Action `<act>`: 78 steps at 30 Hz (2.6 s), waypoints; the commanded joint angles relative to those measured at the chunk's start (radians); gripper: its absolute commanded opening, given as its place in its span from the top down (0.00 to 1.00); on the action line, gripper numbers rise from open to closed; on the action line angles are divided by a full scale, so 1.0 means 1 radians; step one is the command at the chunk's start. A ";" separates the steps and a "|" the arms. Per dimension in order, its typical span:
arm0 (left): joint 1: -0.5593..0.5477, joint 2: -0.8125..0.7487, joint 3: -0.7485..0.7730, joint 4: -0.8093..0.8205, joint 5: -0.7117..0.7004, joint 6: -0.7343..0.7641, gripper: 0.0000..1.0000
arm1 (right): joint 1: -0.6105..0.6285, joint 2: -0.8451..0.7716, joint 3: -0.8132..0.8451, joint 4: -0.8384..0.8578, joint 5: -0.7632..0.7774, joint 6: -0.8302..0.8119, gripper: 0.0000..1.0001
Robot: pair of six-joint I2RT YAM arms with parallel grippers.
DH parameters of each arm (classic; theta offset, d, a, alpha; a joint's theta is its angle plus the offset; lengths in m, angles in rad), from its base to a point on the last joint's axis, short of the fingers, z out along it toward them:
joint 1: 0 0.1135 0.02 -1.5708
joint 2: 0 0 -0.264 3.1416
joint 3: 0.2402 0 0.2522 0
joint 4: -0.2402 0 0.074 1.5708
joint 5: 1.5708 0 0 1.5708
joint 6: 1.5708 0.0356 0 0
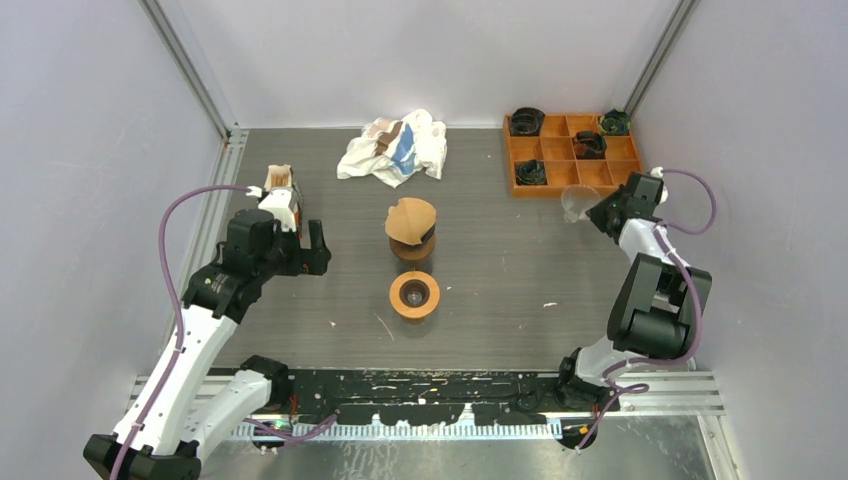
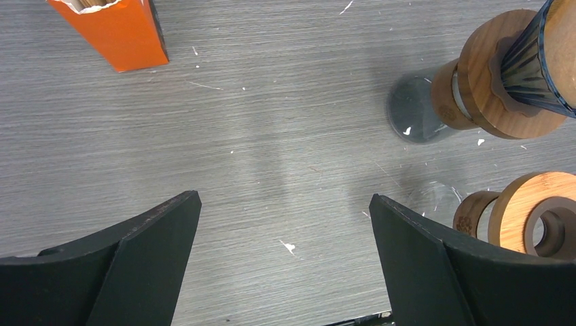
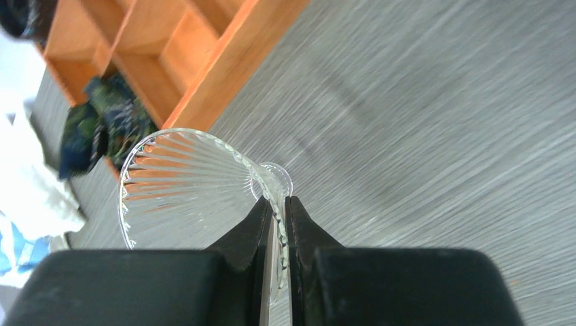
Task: Place the coffee filter in the dripper
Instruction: Pick up the coffee dripper from the center of the board, then place the coffee dripper in the dripper holder.
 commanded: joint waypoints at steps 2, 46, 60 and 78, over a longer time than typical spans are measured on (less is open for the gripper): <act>-0.002 -0.013 0.010 0.059 0.027 -0.012 0.01 | 0.087 -0.122 0.003 -0.028 -0.003 -0.001 0.99; -0.014 -0.184 -0.074 0.170 0.451 -0.610 0.02 | 0.732 -0.562 0.183 -0.539 -0.185 -0.154 0.98; -0.143 -0.125 -0.085 0.254 0.411 -0.636 0.04 | 1.050 -0.465 0.261 -0.540 -0.073 -0.144 0.98; -0.258 -0.091 -0.086 0.300 0.319 -0.665 0.12 | 1.243 -0.315 0.286 -0.474 -0.001 -0.140 0.96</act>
